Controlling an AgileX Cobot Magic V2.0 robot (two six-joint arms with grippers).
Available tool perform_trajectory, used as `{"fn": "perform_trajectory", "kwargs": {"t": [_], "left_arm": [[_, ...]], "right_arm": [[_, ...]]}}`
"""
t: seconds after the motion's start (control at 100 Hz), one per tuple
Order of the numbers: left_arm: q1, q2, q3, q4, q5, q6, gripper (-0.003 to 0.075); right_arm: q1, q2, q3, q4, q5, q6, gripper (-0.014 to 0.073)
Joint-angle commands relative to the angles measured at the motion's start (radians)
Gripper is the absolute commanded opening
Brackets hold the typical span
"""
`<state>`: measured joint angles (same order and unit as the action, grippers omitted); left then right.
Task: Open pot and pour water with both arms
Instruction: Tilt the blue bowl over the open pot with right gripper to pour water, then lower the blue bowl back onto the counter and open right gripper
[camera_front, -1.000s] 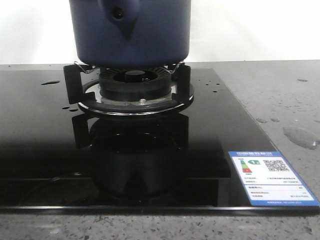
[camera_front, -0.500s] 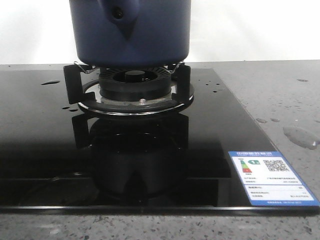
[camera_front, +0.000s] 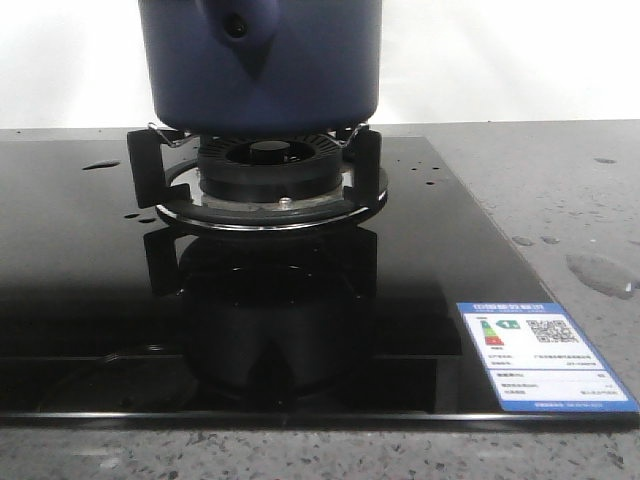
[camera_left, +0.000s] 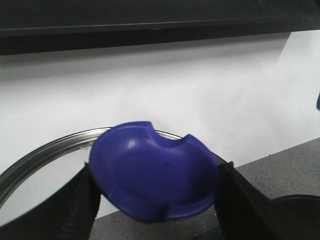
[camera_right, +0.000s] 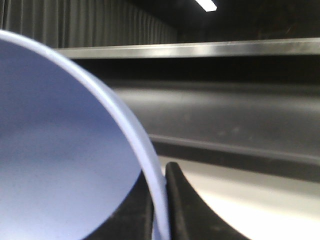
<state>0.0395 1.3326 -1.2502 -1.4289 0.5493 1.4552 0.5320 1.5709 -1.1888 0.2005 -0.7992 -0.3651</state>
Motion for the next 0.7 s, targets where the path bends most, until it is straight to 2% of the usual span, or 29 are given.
{"fn": "perform_trajectory", "kwargs": {"t": [0.0,0.18,0.35,0.49,0.69], "left_arm": [[0.002,-0.037,-0.041,-0.071,-0.011,-0.003,0.0337],[0.002,-0.037,-0.041,-0.071,-0.011,-0.003,0.0337],[0.002,-0.037,-0.041,-0.071,-0.009,-0.003,0.0337],[0.002,-0.037,-0.041,-0.071,-0.007,-0.003,0.0337],[0.002,-0.037,-0.041,-0.071,-0.007,-0.003,0.0337]], "right_arm": [[0.002,-0.055,-0.030,-0.015,-0.103,-0.004,-0.0056],[0.002,-0.055,-0.030,-0.015,-0.099,-0.004,-0.0056],[-0.004,-0.066,-0.034,-0.015,0.000,-0.007,-0.0056],[-0.036,-0.110,-0.075,-0.005,0.256,-0.022,-0.0055],[-0.178,-0.182,-0.194,0.087,0.813,-0.022,-0.0055]]}}
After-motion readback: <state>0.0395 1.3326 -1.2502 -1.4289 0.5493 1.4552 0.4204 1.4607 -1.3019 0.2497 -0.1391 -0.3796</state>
